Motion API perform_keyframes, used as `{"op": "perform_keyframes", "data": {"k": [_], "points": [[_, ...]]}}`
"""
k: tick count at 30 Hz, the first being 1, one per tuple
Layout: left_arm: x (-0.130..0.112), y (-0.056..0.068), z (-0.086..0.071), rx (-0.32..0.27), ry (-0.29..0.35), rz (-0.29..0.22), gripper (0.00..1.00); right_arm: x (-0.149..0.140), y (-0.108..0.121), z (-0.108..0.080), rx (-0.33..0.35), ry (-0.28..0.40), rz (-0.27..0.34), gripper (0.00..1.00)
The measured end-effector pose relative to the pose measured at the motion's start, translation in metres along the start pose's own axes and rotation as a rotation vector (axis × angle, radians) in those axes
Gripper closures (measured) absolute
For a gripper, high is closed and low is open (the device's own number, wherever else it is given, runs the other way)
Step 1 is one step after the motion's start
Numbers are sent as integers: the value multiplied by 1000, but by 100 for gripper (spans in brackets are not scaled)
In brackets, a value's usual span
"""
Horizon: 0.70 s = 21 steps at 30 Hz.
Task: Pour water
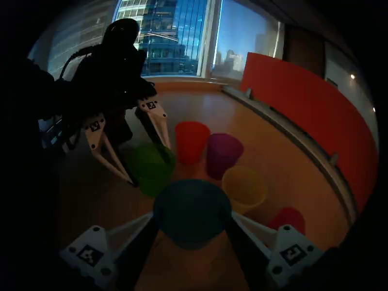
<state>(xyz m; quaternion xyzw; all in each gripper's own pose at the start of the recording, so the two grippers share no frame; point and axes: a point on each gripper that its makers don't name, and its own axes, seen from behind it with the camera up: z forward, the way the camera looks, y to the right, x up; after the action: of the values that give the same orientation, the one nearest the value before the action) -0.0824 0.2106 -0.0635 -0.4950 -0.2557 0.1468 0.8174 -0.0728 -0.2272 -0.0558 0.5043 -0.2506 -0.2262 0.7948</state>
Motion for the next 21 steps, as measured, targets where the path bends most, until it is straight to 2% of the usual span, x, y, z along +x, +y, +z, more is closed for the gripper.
{"op": "perform_keyframes", "data": {"k": [21], "points": [[-8, -2, -5, -6, -10, -3, 13, -6, -10, 16, 6, -20, -13, 10]]}}
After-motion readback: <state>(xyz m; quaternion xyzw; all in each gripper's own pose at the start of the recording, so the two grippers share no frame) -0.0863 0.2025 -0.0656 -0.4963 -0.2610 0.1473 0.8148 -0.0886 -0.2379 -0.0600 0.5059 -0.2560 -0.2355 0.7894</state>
